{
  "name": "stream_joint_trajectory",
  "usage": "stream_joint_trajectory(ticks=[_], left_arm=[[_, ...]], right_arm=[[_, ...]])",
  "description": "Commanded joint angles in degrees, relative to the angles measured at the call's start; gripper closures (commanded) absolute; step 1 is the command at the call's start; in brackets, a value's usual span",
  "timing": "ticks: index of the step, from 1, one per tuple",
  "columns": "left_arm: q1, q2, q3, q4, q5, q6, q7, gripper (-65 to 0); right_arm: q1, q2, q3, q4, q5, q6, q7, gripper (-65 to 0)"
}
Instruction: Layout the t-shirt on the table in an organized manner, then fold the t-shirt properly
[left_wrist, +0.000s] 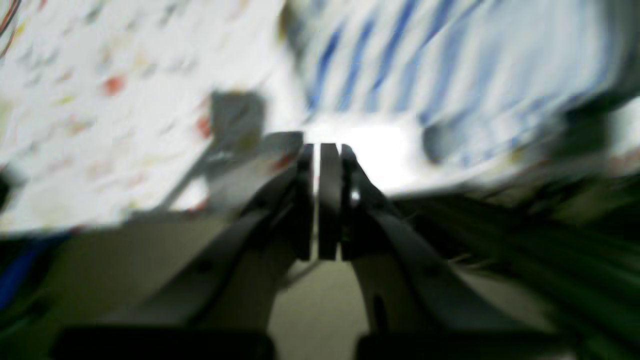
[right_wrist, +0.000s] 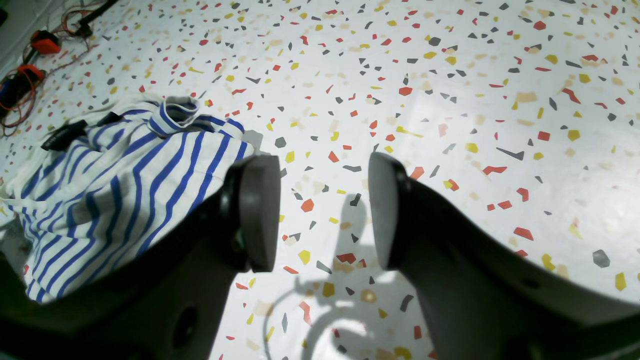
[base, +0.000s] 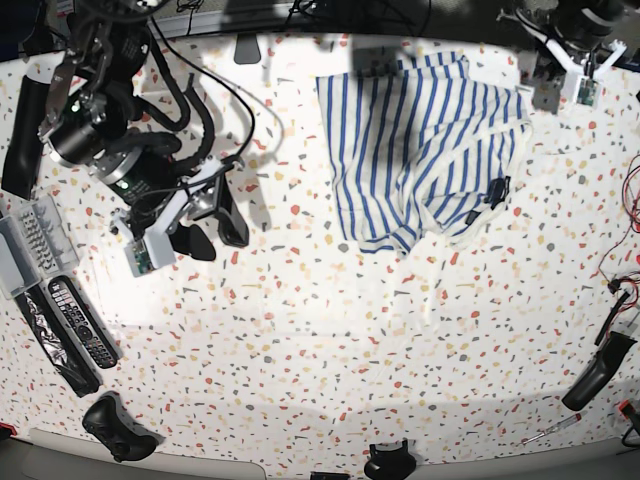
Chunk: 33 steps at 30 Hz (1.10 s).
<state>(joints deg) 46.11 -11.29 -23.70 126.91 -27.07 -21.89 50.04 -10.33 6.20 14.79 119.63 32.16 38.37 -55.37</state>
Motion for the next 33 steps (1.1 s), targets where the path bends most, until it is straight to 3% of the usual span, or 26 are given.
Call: stream_joint_trajectory(ticks=[1, 5, 9, 13, 17, 23, 28, 33], left_arm=[[0.5, -0.3, -0.2, 1.0, -2.6, -2.1, 0.0, 0.0], [0.6, -0.3, -0.2, 1.0, -12.6, -9.2, 7.0, 0.0], [0.7, -0.2, 0.3, 0.4, -17.0, -11.2, 8.6, 0.0], [0.5, -0.2, 4.1, -4.4, -16.2, -11.3, 5.6, 0.0], [-2.5, -0.2, 8.7, -11.8, -11.7, -11.2, 2.2, 0.0], [-8.2, -0.2, 11.4, -19.8, -11.3, -11.2, 2.2, 0.0], [-12.4, -0.2, 11.4, -26.4, -9.8, -11.1, 1.7, 0.0], [-16.9, -0.2, 11.4, -30.5, -2.5, -11.1, -1.6, 0.0]], right_arm=[[0.7, 0.3, 0.1, 0.8, 1.2, 0.2, 1.8, -27.6], [1.0, 0.3, -0.5, -0.2, 1.2, 0.2, 2.9, -27.6], [3.1, 0.3, -4.6, -4.5, 1.2, 0.2, 3.0, -26.1], [6.8, 0.3, -10.8, -10.1, 1.0, 0.2, 3.0, -18.4], [11.4, 0.3, -17.4, -14.0, 0.4, 0.4, 5.0, 0.0], [18.5, -1.9, -27.2, -24.8, -11.5, 0.4, 13.9, 0.0], [24.5, -6.4, -31.5, -38.6, -15.5, 0.4, 14.2, 0.0], [24.8, -8.2, -31.8, -41.0, -18.4, 1.0, 12.8, 0.0]])
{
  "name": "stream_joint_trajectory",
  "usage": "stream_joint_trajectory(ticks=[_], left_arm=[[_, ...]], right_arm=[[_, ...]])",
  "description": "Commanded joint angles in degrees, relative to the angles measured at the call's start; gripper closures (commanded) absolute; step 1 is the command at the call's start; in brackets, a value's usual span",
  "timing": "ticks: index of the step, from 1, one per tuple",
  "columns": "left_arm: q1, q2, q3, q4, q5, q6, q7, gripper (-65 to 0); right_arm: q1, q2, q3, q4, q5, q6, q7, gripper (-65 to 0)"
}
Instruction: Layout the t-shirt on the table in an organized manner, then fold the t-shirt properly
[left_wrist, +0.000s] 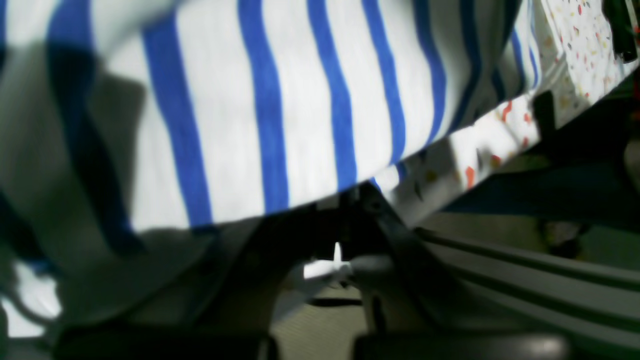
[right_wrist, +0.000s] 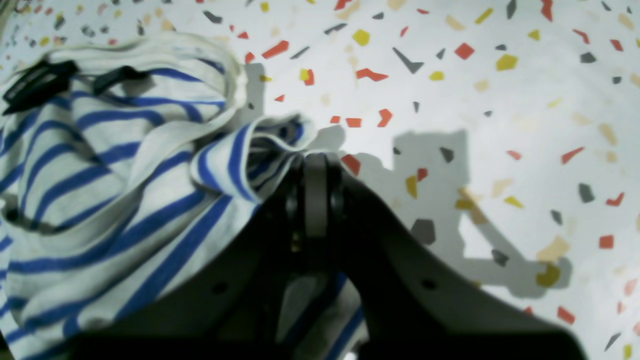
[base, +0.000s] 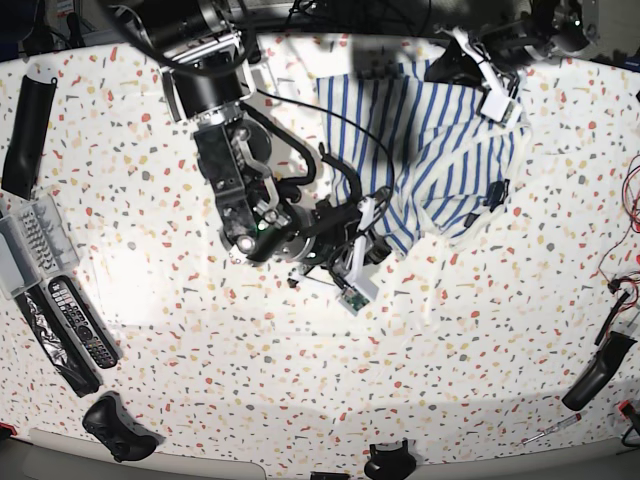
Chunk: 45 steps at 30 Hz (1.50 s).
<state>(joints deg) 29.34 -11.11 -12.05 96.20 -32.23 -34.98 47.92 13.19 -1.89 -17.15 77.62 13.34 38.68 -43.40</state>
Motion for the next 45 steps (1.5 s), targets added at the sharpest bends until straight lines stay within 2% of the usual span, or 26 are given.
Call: stream_joint_trajectory(ticks=[1, 5, 11, 15, 19, 22, 29, 30, 33, 35, 39, 45], left_arm=[[-1.0, -0.4, -0.3, -0.1, 4.0, 2.3, 0.0, 0.0], [-4.1, -0.4, -0.3, -0.1, 8.6, 5.1, -2.4, 0.0], [-7.3, -0.3, -0.3, -0.1, 13.6, 5.2, -8.6, 0.0], [-8.9, -0.3, -0.2, -0.1, 13.6, 4.9, -12.1, 0.0], [-10.2, -0.3, -0.2, -0.1, 11.1, 1.5, -12.2, 0.0], [-10.7, -0.3, -0.2, -0.1, 9.2, 0.6, -12.4, 0.0], [-11.2, -0.4, -0.2, -0.1, 9.2, 0.6, -12.4, 0.0], [-11.2, -0.4, -0.2, -0.1, 9.2, 0.6, -12.3, 0.0], [-11.2, -0.4, -0.2, -0.1, 9.2, 0.6, -11.3, 0.0], [-11.2, -0.4, -0.2, -0.1, 9.2, 0.6, -11.1, 0.0], [-11.2, -0.4, -0.2, -0.1, 9.2, 0.6, -11.1, 0.0], [-11.2, -0.4, -0.2, -0.1, 9.2, 0.6, -11.1, 0.0]], right_arm=[[1.1, 0.0, 0.1, 1.0, 0.6, 1.3, -0.4, 0.0], [-0.7, 1.9, 0.2, 1.0, 4.1, 1.3, -5.0, 0.0], [-8.2, 7.0, 0.3, 9.2, 5.3, 1.3, -5.8, 0.0], [-16.0, 8.9, 0.2, 18.9, 7.3, 1.3, -7.1, 0.0], [-23.2, 8.8, 0.2, 24.9, 8.4, 1.3, -7.4, 0.0], [-27.8, 8.9, 0.2, 27.2, 8.6, 1.3, -7.4, 0.0], [-31.3, 10.1, 1.2, 32.9, 9.5, 1.3, -7.3, 0.0], [-31.3, 10.4, 2.0, 34.3, 10.1, 1.3, -7.6, -2.7], [-31.3, 10.3, 6.2, 38.1, 12.1, 1.3, -8.1, -18.5], [-30.9, 10.3, 9.7, 38.8, 12.5, 1.3, -8.0, -24.5], [-28.9, 11.0, 15.2, 36.5, 12.6, 1.3, -7.9, -24.9], [-22.6, 13.0, 15.5, 29.1, 16.0, 1.3, -8.9, -24.9]])
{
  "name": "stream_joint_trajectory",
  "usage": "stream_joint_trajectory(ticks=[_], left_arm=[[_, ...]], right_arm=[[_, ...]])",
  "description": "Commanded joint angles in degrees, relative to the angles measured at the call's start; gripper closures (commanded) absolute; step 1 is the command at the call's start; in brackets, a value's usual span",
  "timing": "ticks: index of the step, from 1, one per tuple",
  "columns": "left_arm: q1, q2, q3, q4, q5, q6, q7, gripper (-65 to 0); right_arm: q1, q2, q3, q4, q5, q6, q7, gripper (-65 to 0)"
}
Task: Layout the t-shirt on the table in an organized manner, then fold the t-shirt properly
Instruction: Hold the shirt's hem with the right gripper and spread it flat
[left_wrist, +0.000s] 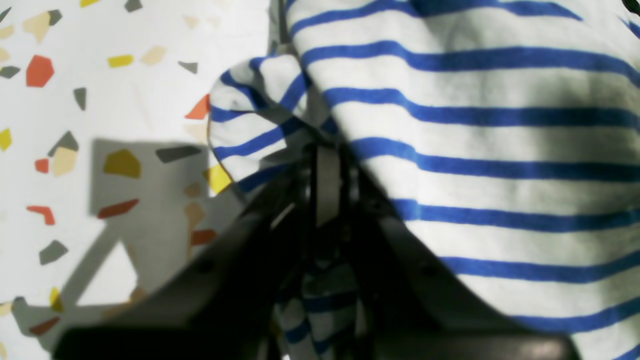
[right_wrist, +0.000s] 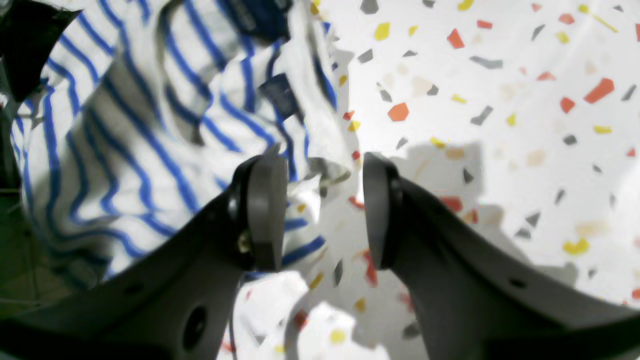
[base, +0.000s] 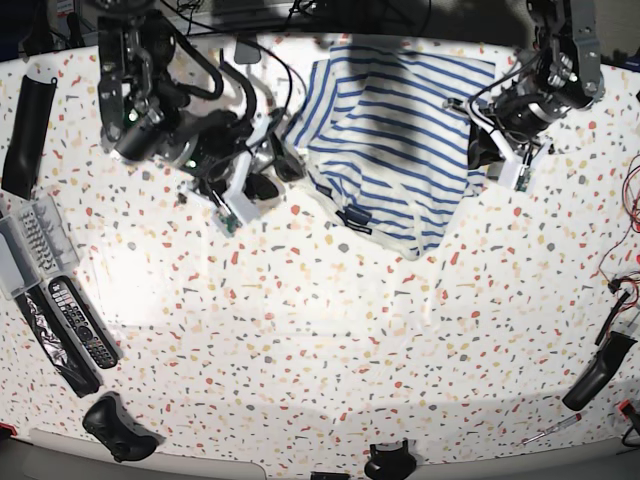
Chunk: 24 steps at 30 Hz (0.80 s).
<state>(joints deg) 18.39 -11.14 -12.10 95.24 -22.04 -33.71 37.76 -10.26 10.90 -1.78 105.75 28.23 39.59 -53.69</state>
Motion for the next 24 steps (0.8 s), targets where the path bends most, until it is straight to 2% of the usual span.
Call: stream_joint_trajectory(ticks=[1, 5, 8, 10, 18, 24], left_arm=[[-0.2, -0.3, -0.2, 0.8, -0.9, -0.7, -0.9, 0.0], [-0.1, -0.3, -0.2, 0.8, -0.9, -0.7, -0.9, 0.0], [-0.1, -0.3, -0.2, 0.8, -0.9, -0.7, -0.9, 0.0], [-0.1, -0.3, -0.2, 0.8, -0.9, -0.7, -0.9, 0.0], [-0.1, -0.3, -0.2, 0.8, -1.0, -0.7, -0.9, 0.0], [-0.1, -0.3, -0.2, 0.8, -0.9, -0.7, -0.9, 0.0]], right_arm=[[2.0, 0.2, 0.1, -0.3, 1.5, 0.4, 1.1, -24.9], [6.6, 0.3, 0.1, -4.6, 4.4, 0.4, -0.5, -24.8], [9.2, 0.3, 0.1, -6.3, 11.7, 0.4, -6.5, -24.8], [9.9, 0.3, 0.1, -7.3, 14.1, 0.4, -8.2, -24.8], [12.7, 2.4, -1.5, -15.3, 14.3, 0.4, -8.1, -24.8], [14.1, 2.4, -6.3, -16.4, 14.6, 0.4, -9.7, -24.8]])
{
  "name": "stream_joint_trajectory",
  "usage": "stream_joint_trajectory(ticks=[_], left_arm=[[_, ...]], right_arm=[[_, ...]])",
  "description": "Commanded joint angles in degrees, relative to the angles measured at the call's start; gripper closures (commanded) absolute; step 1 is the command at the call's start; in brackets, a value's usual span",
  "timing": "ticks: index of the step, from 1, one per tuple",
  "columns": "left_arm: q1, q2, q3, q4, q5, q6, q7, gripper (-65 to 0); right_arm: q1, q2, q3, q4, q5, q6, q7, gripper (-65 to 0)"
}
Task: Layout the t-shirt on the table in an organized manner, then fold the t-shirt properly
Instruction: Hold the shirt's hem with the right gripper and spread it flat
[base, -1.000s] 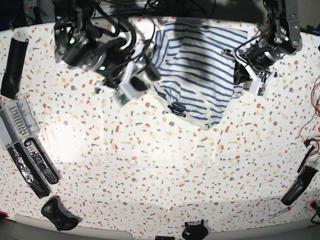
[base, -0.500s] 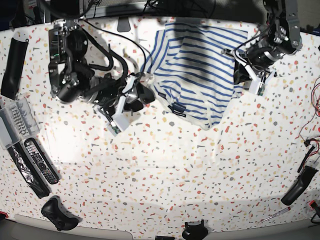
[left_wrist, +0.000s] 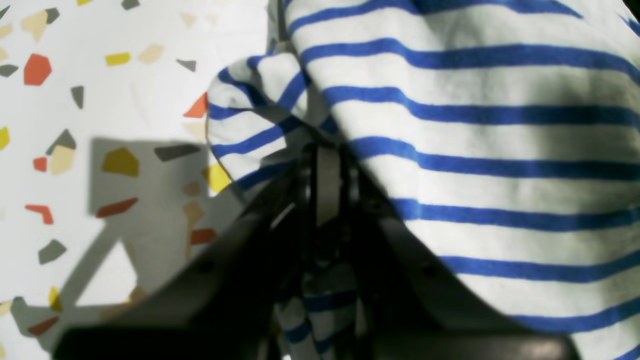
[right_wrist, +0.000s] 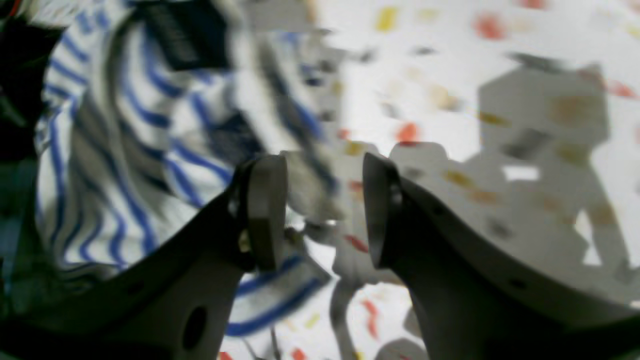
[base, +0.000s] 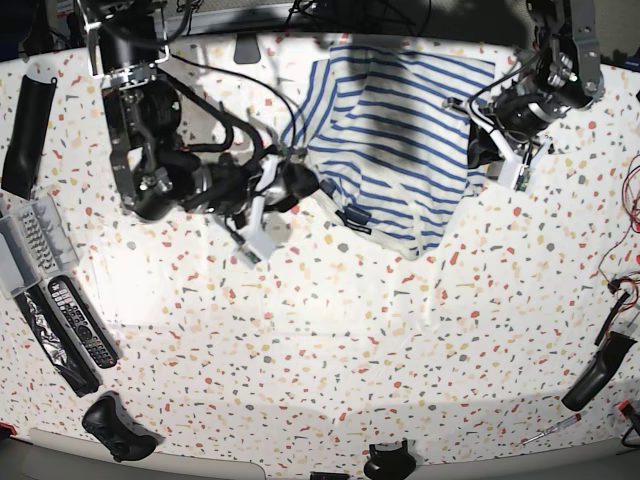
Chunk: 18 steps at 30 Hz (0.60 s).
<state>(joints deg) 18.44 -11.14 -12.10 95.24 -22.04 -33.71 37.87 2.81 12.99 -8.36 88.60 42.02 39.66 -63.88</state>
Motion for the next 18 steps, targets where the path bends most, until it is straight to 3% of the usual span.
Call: stream_joint_trajectory(ticks=[1, 3, 8, 13, 18], left_arm=[[-0.2, -0.3, -0.2, 0.8, -0.9, -0.7, -1.0, 0.0], [-0.2, -0.3, -0.2, 0.8, -0.9, -0.7, -1.0, 0.0], [-0.2, -0.3, -0.2, 0.8, -0.9, -0.7, -1.0, 0.0], [-0.2, -0.3, -0.2, 0.8, -0.9, -0.7, 0.0, 0.0], [0.2, -0.3, -0.2, 0.8, -1.0, -0.7, 0.2, 0.0]], right_arm=[[1.0, 0.3, -0.5, 0.7, 0.8, 0.3, 0.1, -24.7], [1.0, 0.3, -1.9, 0.7, 0.6, 0.3, -0.3, -20.8], [1.0, 0.3, -2.5, 0.7, -1.4, 0.3, 3.0, 0.0], [2.3, 0.3, -2.1, 0.8, -6.1, 0.3, 12.0, 0.0], [6.3, 0.0, -1.7, 0.8, -8.5, 0.3, 13.8, 0.0]])
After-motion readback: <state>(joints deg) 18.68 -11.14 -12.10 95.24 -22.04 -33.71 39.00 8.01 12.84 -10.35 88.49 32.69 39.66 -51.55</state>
